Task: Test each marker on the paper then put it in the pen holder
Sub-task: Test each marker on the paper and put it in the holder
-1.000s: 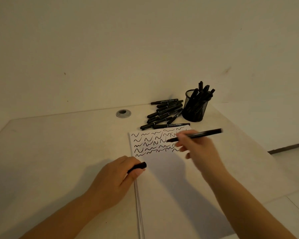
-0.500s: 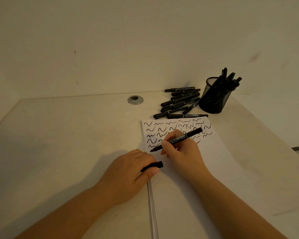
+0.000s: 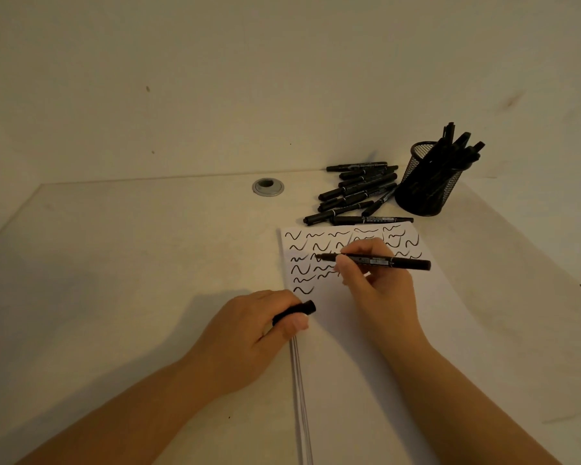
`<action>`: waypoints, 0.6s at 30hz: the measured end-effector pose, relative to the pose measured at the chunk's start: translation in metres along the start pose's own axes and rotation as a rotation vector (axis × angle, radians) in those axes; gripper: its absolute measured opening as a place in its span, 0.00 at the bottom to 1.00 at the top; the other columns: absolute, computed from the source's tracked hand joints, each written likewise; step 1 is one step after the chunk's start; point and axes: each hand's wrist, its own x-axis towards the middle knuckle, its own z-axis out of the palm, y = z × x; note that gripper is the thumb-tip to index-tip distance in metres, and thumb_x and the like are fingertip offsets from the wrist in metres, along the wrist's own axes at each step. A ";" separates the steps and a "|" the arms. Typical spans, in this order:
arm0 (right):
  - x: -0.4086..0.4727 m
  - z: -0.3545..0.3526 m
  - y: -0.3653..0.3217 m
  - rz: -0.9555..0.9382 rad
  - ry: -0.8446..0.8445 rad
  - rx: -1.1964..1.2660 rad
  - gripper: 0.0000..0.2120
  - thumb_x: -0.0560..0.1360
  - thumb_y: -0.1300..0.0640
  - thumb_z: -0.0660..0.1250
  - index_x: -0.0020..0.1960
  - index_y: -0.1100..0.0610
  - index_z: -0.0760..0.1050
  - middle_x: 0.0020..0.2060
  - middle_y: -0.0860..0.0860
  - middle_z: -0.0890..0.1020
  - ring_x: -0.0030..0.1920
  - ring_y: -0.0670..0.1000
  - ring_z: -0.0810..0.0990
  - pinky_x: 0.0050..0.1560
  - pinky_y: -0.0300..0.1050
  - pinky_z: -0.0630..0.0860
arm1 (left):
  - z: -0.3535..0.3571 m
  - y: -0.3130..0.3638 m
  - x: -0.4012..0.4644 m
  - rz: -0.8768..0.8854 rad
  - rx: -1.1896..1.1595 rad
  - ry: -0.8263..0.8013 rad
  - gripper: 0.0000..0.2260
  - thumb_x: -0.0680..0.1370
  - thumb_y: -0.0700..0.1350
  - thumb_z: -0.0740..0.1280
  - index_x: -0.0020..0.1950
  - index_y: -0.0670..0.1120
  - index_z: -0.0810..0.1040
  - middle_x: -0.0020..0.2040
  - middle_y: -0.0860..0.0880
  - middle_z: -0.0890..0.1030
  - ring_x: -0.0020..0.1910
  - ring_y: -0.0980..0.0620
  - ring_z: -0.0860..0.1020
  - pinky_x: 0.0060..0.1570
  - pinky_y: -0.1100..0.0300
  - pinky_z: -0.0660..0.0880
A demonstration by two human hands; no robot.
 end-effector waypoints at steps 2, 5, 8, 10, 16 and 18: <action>0.000 -0.002 -0.002 0.071 -0.028 0.093 0.08 0.73 0.62 0.66 0.40 0.49 0.75 0.29 0.46 0.80 0.31 0.43 0.77 0.32 0.35 0.73 | 0.000 -0.001 0.001 -0.075 -0.112 0.065 0.15 0.73 0.62 0.53 0.41 0.57 0.75 0.38 0.58 0.81 0.37 0.56 0.77 0.38 0.60 0.73; 0.001 -0.006 -0.003 0.187 -0.086 0.284 0.09 0.74 0.63 0.63 0.39 0.52 0.77 0.26 0.48 0.78 0.28 0.44 0.73 0.29 0.35 0.70 | -0.001 -0.003 0.002 -0.113 -0.128 0.115 0.15 0.72 0.62 0.53 0.41 0.56 0.74 0.38 0.60 0.80 0.35 0.54 0.78 0.38 0.56 0.74; 0.002 -0.008 -0.003 0.300 -0.140 0.548 0.15 0.77 0.61 0.58 0.36 0.54 0.79 0.25 0.51 0.77 0.29 0.48 0.72 0.28 0.38 0.68 | -0.001 -0.003 0.002 -0.125 -0.103 0.123 0.15 0.71 0.63 0.53 0.42 0.56 0.74 0.37 0.61 0.79 0.34 0.52 0.77 0.37 0.57 0.72; 0.003 -0.008 -0.003 0.331 -0.155 0.608 0.16 0.78 0.61 0.56 0.36 0.56 0.78 0.24 0.53 0.76 0.27 0.49 0.71 0.27 0.38 0.68 | 0.000 -0.003 0.002 -0.126 -0.098 0.125 0.15 0.71 0.63 0.53 0.42 0.56 0.74 0.37 0.62 0.79 0.33 0.51 0.76 0.36 0.57 0.72; 0.002 -0.007 -0.002 0.359 -0.168 0.600 0.12 0.77 0.64 0.56 0.37 0.58 0.72 0.22 0.53 0.76 0.25 0.49 0.71 0.25 0.37 0.68 | 0.001 -0.003 0.002 -0.135 -0.085 0.115 0.09 0.73 0.58 0.57 0.40 0.56 0.73 0.35 0.61 0.79 0.32 0.51 0.76 0.34 0.60 0.70; 0.002 -0.007 -0.001 0.350 -0.185 0.577 0.12 0.77 0.64 0.56 0.37 0.57 0.72 0.23 0.53 0.76 0.25 0.49 0.72 0.25 0.37 0.68 | 0.001 -0.003 0.002 -0.135 -0.087 0.114 0.08 0.74 0.57 0.58 0.40 0.56 0.73 0.34 0.61 0.78 0.31 0.51 0.75 0.32 0.63 0.68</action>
